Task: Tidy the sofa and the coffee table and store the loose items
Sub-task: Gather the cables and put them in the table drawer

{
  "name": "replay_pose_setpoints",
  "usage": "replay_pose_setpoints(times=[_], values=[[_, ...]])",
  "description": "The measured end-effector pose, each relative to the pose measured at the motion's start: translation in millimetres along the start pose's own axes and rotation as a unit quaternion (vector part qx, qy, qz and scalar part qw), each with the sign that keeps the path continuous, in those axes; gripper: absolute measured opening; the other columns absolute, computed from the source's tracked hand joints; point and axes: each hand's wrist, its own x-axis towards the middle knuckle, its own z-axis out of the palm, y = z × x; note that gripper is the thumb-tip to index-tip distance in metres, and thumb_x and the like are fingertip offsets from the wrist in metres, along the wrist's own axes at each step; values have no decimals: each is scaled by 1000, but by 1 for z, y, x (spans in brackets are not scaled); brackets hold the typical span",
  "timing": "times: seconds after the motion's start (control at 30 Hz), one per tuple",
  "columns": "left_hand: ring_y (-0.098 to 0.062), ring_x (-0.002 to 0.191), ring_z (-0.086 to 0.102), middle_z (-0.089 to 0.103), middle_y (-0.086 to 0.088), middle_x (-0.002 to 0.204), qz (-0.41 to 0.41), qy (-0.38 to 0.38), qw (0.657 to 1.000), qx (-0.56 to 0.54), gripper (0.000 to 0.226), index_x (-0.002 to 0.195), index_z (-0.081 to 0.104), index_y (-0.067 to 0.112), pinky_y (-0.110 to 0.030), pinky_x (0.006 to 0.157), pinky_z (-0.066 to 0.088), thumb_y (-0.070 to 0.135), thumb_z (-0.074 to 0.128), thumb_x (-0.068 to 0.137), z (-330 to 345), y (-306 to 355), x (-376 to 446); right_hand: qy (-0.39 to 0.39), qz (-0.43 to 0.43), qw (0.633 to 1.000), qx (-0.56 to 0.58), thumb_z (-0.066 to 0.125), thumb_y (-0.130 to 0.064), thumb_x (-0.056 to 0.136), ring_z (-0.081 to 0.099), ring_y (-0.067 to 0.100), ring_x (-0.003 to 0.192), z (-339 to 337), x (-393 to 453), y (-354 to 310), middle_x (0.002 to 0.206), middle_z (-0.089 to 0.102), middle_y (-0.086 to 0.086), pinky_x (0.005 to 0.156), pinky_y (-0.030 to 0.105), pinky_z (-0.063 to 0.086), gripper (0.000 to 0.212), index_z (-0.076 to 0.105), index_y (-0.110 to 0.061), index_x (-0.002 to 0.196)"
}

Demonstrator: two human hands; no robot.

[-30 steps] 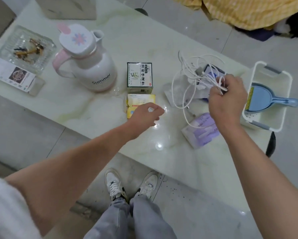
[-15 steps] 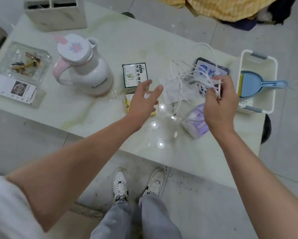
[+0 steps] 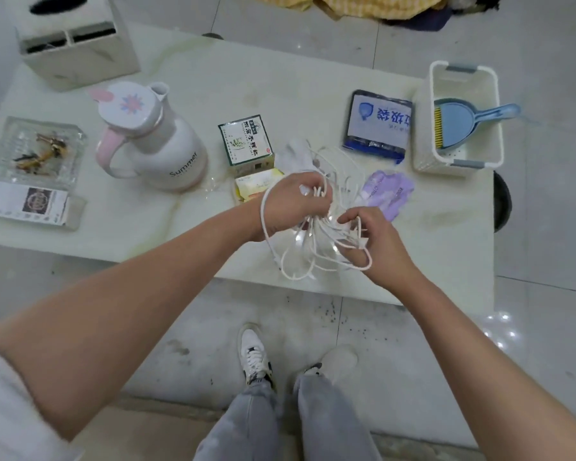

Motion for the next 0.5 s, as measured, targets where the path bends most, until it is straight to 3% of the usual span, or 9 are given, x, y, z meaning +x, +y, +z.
replay_pose_setpoints(times=[0.1,0.2,0.3,0.37,0.4,0.5], values=[[-20,73,56,61,-12,82,37,-22,998,38,12,71,62,17,-34,66,47,6,62,66,-5,-9,-16,-38,34,998,-29,85,-29,72,58,3,93,16,-21,17,114,53,-14,79,18,46,51,59,-33,116],[-11,69,57,64,-1,75,40,-84,984,151,14,69,63,24,-25,64,45,10,63,64,-3,-18,-28,-56,69,994,-66,79,-38,74,61,5,76,22,-26,28,105,55,-13,69,18,44,31,62,-40,99],[-16,69,60,63,11,69,27,-142,968,207,14,66,62,33,-29,64,49,19,62,62,17,-18,-34,-81,131,986,-65,73,-18,79,59,13,80,27,-27,37,98,60,-7,69,17,39,17,65,-32,82],[-17,65,60,63,12,68,5,-162,963,215,12,67,65,33,-35,64,53,26,61,59,30,-14,-33,-13,208,976,59,60,2,81,59,16,80,27,-29,36,98,68,-2,72,23,45,27,67,-23,80],[-15,62,59,63,11,67,-7,-173,960,219,12,68,66,30,-38,64,53,26,61,58,34,-12,-32,37,256,948,184,53,10,80,61,18,81,23,-26,34,95,71,1,77,28,47,31,67,-18,79],[-13,60,57,63,3,68,-41,-185,955,227,8,70,66,18,-39,62,52,19,63,63,41,-10,-29,115,326,773,533,45,6,86,71,31,79,5,-14,26,76,67,13,84,43,57,17,59,-2,85]])
